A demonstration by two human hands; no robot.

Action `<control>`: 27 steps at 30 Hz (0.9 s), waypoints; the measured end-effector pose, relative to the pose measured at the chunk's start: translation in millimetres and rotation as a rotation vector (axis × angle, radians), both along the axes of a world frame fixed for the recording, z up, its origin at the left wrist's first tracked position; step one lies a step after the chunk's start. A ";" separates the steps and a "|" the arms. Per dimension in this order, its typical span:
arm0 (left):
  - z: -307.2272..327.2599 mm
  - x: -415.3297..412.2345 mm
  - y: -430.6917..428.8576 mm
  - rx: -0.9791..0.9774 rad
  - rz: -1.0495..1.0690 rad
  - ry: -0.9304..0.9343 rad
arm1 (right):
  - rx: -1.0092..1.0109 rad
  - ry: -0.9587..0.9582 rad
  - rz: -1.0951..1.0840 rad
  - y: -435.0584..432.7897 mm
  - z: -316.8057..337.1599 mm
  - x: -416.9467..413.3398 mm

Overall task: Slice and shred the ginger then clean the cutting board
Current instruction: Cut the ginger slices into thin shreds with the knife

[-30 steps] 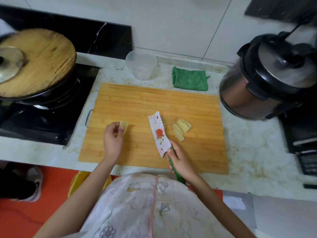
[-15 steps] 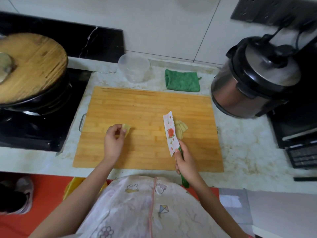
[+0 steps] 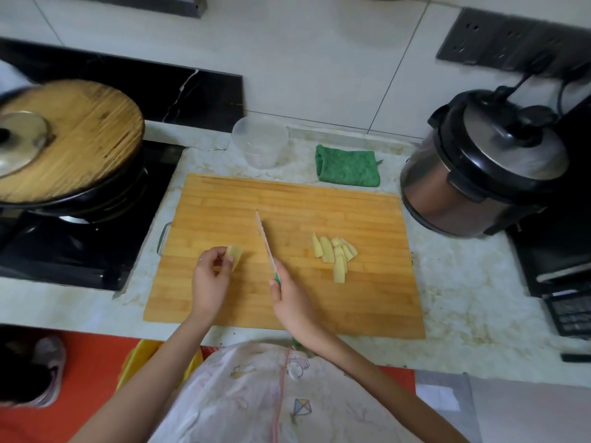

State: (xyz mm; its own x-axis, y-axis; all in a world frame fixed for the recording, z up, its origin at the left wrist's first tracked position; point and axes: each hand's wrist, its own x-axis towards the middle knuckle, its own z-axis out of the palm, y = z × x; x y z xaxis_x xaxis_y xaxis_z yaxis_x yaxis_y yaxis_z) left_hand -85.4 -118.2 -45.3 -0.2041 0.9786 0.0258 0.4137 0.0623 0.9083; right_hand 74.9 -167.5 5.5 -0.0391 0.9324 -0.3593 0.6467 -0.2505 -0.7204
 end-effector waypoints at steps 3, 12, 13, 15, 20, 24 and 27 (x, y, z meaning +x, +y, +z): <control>1.3 -2.4 1.1 0.002 0.025 0.002 | 0.004 -0.015 0.077 -0.1 1.2 -4.9; -2.6 9.2 4.4 0.296 -0.472 0.573 | 0.091 0.319 -0.218 1.1 -17.5 19.4; -4.1 14.0 5.7 0.302 -0.552 0.595 | 0.103 0.320 -0.242 3.5 -18.8 22.6; -7.6 20.2 8.3 0.282 -0.710 0.651 | 0.115 0.308 -0.267 6.7 -20.8 28.0; -0.9 16.9 39.2 0.128 -0.483 0.506 | 0.116 0.300 -0.299 1.4 -11.9 39.5; -3.6 8.9 77.7 -0.053 -0.338 0.610 | 0.113 0.328 -0.313 -1.6 -4.2 40.6; 2.2 9.2 85.6 -0.091 -0.408 0.665 | 0.109 0.331 -0.311 0.3 -1.9 42.3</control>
State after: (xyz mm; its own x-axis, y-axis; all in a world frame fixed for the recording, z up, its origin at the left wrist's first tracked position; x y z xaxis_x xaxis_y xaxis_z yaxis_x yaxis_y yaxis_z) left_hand -76.2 -32.6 -43.1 0.2019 0.9771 -0.0672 0.8751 -0.1492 0.4603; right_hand 117.2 -167.2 3.6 0.1520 0.9496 -0.2743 0.2841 -0.3078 -0.9081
